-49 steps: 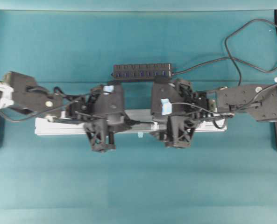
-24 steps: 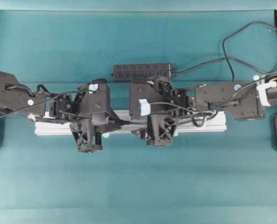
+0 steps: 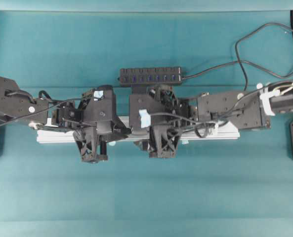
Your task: Pass the USB cable through three rings with both arms.
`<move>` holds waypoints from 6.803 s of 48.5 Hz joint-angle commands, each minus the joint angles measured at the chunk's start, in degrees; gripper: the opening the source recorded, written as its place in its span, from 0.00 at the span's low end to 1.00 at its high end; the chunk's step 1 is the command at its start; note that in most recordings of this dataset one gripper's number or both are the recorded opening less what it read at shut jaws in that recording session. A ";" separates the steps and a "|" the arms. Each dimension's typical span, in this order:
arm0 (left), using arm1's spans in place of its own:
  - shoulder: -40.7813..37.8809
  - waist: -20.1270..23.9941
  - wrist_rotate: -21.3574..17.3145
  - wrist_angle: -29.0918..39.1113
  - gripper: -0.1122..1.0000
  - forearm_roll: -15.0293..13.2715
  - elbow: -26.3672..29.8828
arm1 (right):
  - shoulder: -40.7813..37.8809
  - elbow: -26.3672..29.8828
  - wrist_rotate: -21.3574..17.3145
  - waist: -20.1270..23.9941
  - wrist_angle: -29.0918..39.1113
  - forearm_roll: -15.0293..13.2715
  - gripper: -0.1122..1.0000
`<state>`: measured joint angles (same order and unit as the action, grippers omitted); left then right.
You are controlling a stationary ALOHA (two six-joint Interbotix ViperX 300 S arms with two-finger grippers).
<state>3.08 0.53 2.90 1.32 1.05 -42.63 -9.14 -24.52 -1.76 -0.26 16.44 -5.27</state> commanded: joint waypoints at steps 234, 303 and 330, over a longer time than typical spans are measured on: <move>36.30 1.49 5.45 16.52 0.94 0.09 -19.69 | -18.72 26.46 4.04 -1.76 10.46 0.35 0.04; 30.76 1.93 5.62 6.15 0.91 0.09 -21.88 | -18.11 26.02 2.81 -2.29 9.58 2.64 0.04; 17.58 3.52 4.04 -0.09 0.91 0.18 -19.42 | -17.93 25.40 2.20 -2.29 9.40 2.72 0.04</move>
<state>21.09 3.69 7.29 2.20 1.05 -63.28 -28.21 0.53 0.97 -2.81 26.46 -2.81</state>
